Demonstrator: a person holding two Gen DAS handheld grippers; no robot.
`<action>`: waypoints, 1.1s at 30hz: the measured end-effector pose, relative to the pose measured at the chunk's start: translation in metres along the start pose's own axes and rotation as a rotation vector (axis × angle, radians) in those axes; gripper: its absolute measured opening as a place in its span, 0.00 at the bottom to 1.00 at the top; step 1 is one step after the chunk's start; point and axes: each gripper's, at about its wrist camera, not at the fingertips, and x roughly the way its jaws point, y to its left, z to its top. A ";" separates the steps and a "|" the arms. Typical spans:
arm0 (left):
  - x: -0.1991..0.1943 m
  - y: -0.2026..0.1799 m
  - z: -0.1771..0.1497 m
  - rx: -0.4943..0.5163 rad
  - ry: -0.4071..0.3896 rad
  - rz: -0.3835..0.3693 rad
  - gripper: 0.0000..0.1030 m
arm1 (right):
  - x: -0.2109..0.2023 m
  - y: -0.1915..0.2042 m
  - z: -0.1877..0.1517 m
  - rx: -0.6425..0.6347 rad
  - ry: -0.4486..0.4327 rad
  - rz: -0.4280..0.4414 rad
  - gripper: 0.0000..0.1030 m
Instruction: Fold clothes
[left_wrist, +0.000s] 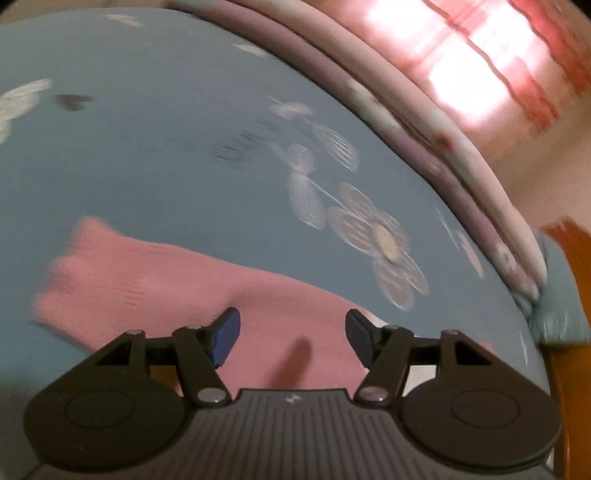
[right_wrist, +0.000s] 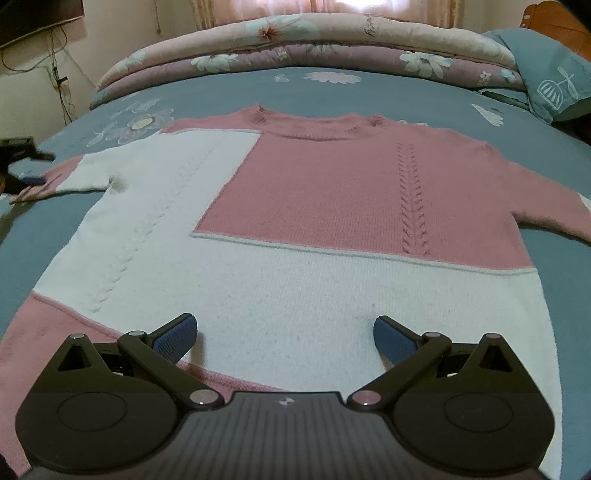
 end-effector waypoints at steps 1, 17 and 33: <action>-0.006 0.009 0.002 -0.025 -0.026 0.018 0.62 | 0.000 0.000 0.000 0.002 -0.002 0.000 1.00; 0.051 -0.110 -0.029 0.085 0.194 -0.249 0.68 | -0.001 0.001 0.000 0.009 -0.004 0.003 1.00; 0.061 -0.052 0.001 -0.171 0.034 -0.154 0.70 | -0.003 -0.002 -0.005 0.009 -0.026 0.026 1.00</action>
